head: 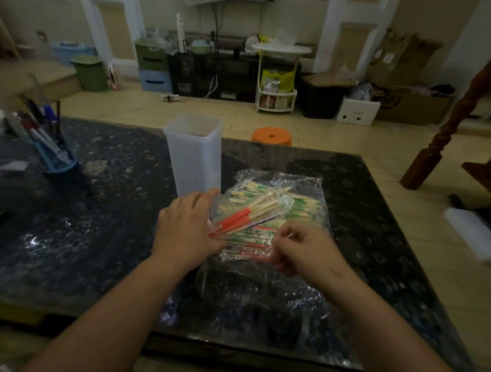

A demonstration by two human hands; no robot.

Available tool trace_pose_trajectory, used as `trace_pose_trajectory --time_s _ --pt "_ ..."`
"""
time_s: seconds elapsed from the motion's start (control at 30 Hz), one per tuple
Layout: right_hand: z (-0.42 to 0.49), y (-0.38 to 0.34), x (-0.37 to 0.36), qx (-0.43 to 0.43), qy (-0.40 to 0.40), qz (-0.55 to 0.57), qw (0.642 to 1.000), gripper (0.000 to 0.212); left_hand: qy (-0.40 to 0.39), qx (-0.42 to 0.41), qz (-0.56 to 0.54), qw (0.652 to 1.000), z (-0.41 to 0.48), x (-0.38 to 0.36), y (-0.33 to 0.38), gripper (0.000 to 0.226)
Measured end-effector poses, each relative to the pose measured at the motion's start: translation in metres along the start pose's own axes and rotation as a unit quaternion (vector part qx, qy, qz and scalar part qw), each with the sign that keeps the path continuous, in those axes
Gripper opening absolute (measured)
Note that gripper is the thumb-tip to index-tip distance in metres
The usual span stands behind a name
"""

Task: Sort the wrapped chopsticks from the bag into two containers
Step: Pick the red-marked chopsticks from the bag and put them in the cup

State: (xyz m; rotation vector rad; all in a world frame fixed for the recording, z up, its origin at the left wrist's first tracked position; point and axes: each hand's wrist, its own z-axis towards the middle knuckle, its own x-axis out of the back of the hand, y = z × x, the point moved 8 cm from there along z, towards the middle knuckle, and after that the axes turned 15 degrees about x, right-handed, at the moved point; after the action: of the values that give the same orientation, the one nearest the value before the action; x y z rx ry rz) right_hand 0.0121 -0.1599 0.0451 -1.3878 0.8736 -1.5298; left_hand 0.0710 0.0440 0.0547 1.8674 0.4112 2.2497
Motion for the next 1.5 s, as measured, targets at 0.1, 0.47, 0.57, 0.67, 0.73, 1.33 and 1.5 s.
trace_pose_trajectory --time_s 0.1,0.47,0.57,0.67,0.73,1.33,1.5 --pt "-0.005 0.006 -0.027 0.017 -0.171 -0.174 0.970 0.015 -0.002 0.005 0.003 1.000 0.000 0.001 -0.001 0.104" --pt "-0.028 0.058 -0.083 -0.020 -0.325 -0.286 0.901 0.080 -0.016 0.014 -0.001 1.000 0.000 0.002 0.000 0.106" --pt "-0.027 0.072 -0.084 -0.015 -0.289 -0.328 0.899 0.079 -0.018 0.015 0.001 1.000 0.000 0.001 -0.001 0.107" --pt "-0.021 0.075 -0.075 0.007 -0.245 -0.414 0.877 0.075 -0.021 0.018 -0.002 1.000 0.001 0.000 -0.001 0.107" --pt "-0.017 0.074 -0.070 0.024 -0.226 -0.449 0.864 0.071 -0.023 0.017 -0.002 1.000 0.001 -0.001 -0.001 0.107" --pt "-0.007 0.074 -0.057 0.053 -0.168 -0.492 0.852 0.047 -0.028 0.009 -0.002 1.000 0.002 -0.008 0.000 0.109" --pt "-0.006 0.080 -0.059 0.045 -0.174 -0.481 0.858 0.051 -0.029 0.009 0.001 1.000 0.003 -0.011 -0.001 0.109"
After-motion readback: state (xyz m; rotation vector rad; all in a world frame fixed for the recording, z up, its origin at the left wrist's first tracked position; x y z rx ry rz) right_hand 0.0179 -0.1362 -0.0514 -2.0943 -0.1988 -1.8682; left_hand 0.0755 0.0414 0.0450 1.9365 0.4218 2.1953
